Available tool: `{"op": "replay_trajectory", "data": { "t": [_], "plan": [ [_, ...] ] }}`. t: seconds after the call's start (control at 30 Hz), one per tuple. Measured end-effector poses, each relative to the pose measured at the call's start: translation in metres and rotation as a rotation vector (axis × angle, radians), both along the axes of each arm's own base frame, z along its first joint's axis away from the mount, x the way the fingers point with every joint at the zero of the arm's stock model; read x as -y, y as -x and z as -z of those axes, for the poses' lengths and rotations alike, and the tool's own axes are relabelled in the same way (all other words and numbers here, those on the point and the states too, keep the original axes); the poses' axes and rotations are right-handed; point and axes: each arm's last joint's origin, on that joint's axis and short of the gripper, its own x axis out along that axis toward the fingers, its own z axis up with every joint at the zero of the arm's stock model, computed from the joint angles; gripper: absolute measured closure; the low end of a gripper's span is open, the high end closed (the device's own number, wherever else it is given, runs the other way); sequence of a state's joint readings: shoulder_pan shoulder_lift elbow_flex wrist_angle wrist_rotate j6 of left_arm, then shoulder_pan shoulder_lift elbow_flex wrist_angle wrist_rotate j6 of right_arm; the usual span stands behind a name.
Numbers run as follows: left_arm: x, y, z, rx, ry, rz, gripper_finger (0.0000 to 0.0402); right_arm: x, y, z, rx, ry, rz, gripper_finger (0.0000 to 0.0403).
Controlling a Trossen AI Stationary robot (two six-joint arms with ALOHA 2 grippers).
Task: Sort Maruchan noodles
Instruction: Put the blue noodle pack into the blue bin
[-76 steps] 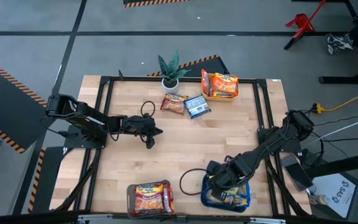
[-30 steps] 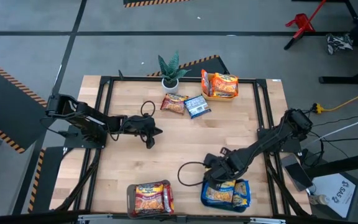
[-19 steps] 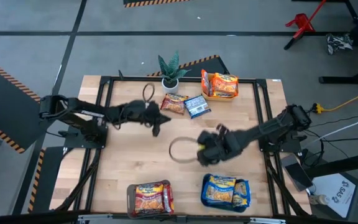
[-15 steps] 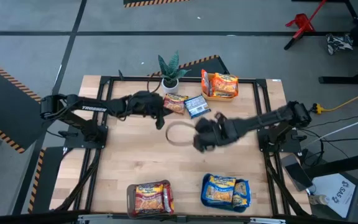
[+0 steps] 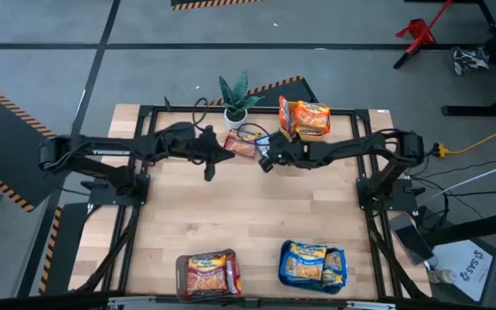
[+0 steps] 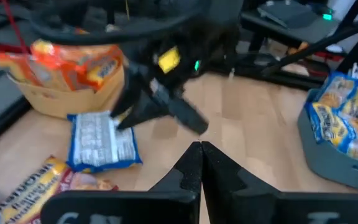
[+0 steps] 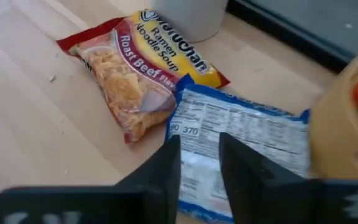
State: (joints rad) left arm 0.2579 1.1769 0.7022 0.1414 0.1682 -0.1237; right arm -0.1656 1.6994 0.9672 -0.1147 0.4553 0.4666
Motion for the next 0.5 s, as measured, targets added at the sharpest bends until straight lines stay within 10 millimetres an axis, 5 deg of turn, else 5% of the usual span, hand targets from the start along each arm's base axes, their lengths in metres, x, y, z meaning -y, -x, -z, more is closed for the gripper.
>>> {"op": "replay_trajectory", "data": {
  "t": [0.27,0.5],
  "plan": [
    [0.002,0.009,0.008,-0.017,-0.011,-0.038,0.0401,0.008,0.005,0.034,0.031,-0.071,0.012,0.0394],
    [0.003,0.013,0.024,-0.066,0.002,-0.054,0.0401,-0.004,0.005,0.042,0.003,-0.167,-0.025,0.0389]
  ]
}}
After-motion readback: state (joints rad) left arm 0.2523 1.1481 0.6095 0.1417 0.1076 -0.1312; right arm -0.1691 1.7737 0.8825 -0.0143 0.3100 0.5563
